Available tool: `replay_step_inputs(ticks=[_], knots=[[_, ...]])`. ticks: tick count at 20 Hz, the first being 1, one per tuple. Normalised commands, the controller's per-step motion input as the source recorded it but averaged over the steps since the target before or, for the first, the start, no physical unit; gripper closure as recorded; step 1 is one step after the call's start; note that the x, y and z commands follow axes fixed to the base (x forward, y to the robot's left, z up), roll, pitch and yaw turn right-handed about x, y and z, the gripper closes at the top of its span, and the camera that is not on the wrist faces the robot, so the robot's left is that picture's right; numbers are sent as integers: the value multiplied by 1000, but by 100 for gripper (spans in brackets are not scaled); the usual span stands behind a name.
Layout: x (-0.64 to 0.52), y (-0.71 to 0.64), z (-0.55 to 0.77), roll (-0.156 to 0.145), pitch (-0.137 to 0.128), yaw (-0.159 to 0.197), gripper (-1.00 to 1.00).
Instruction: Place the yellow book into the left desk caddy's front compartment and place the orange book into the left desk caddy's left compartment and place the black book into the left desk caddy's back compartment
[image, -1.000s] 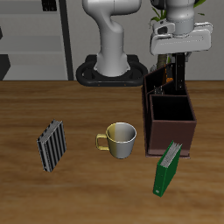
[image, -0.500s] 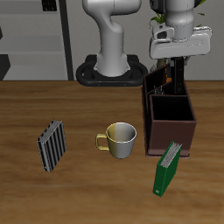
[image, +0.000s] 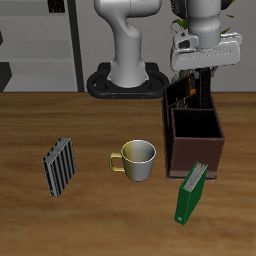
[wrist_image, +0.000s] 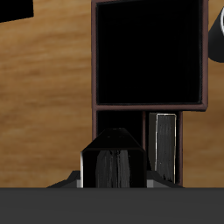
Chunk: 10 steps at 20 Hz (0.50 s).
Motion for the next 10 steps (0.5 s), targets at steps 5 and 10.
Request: replay_step_inputs(ticks=[5, 10], knots=[[-57, -47, -87, 20, 27, -32, 100], [62, 39, -135, 14, 22, 1, 100]])
